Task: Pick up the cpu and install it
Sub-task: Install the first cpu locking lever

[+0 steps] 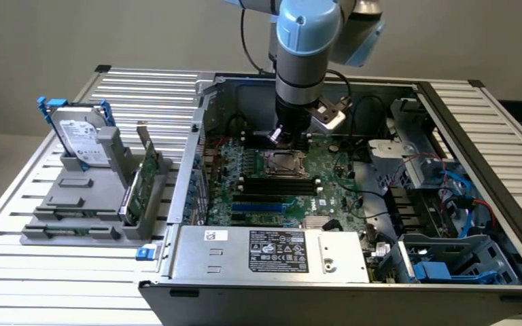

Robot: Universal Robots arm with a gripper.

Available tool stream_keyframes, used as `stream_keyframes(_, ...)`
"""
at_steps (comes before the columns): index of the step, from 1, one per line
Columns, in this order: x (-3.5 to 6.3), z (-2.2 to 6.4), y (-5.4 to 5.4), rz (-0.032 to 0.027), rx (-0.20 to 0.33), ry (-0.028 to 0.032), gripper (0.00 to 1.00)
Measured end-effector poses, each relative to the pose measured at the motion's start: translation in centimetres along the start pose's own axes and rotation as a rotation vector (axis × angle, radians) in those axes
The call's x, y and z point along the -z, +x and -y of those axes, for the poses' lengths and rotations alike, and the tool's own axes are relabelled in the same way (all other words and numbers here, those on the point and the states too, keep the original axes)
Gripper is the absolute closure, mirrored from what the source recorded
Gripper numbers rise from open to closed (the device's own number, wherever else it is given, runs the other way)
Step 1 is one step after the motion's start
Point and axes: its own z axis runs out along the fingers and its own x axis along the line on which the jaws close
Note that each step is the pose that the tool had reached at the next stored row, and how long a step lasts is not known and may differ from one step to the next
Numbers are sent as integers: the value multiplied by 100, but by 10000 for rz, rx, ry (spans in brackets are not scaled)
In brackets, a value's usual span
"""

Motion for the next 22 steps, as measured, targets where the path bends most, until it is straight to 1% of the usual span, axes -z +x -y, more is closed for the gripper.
stream_keyframes(5,117,16,25,20,-48,19,89)
stream_keyframes(9,180,17,27,33,-159,89,89)
stream_keyframes(10,194,14,25,42,-190,104,89)
stream_keyframes(12,226,4,18,76,-259,137,89)
stream_keyframes(16,310,-52,-28,164,-354,219,89)
stream_keyframes(22,495,-171,-126,224,-430,304,89)
